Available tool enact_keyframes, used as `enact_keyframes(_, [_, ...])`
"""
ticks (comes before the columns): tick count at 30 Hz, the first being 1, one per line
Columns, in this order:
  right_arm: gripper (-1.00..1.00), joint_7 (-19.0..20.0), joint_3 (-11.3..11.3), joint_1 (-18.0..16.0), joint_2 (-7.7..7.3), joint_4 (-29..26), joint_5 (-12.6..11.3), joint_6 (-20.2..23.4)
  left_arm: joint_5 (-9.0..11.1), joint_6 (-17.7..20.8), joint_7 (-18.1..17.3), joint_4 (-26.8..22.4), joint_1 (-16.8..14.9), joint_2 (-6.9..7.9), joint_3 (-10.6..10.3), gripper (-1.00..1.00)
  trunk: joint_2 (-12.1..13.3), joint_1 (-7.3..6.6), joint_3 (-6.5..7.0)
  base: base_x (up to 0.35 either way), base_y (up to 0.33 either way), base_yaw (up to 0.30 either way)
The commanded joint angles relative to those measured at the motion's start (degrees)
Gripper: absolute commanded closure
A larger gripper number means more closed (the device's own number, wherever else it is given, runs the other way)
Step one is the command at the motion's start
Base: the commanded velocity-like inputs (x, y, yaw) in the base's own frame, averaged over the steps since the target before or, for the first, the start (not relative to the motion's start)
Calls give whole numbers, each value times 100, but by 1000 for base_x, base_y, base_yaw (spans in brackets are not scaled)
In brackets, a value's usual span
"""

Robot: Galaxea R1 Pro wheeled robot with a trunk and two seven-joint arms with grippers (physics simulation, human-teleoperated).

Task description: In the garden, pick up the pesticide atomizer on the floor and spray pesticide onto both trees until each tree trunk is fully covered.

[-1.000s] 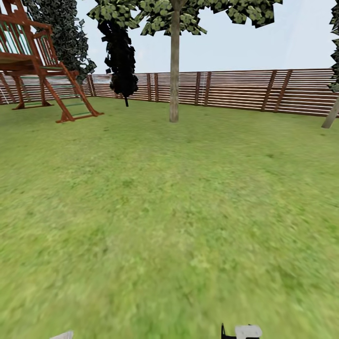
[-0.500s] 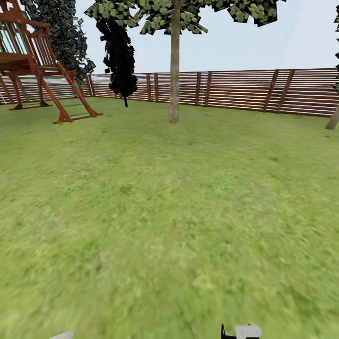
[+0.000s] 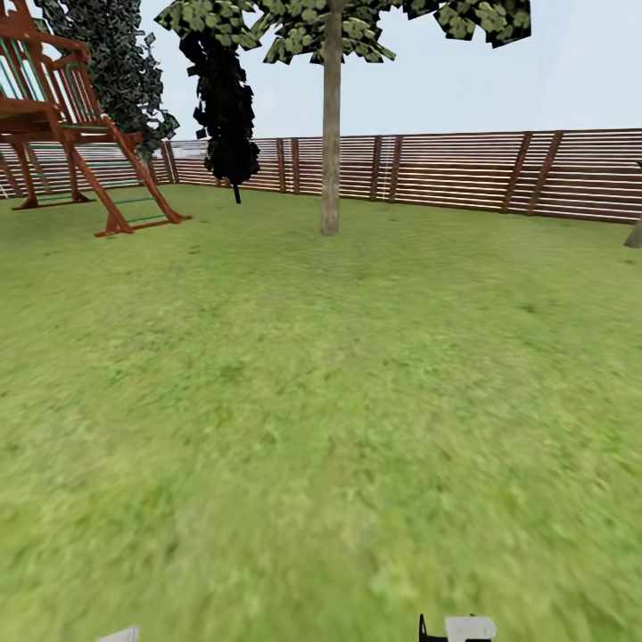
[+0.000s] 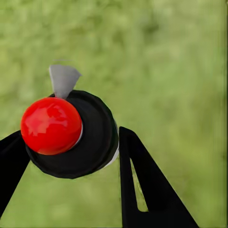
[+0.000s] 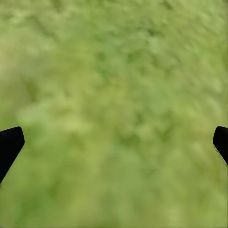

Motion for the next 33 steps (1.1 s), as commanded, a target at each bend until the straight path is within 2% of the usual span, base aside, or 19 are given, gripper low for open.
enact_keyframes(1, [-100, -57, 43, -4, -1, 5, 16, 2, 29, -19, -8, 4, -2, 1, 9, 100, -2, 3, -5, 339, 0, 0])
enact_keyframes(33, [-100, -57, 52, -3, -6, 5, 16, 2, 32, -20, -17, 4, -3, 17, 10, 100, -2, 3, -5, 339, 0, 0])
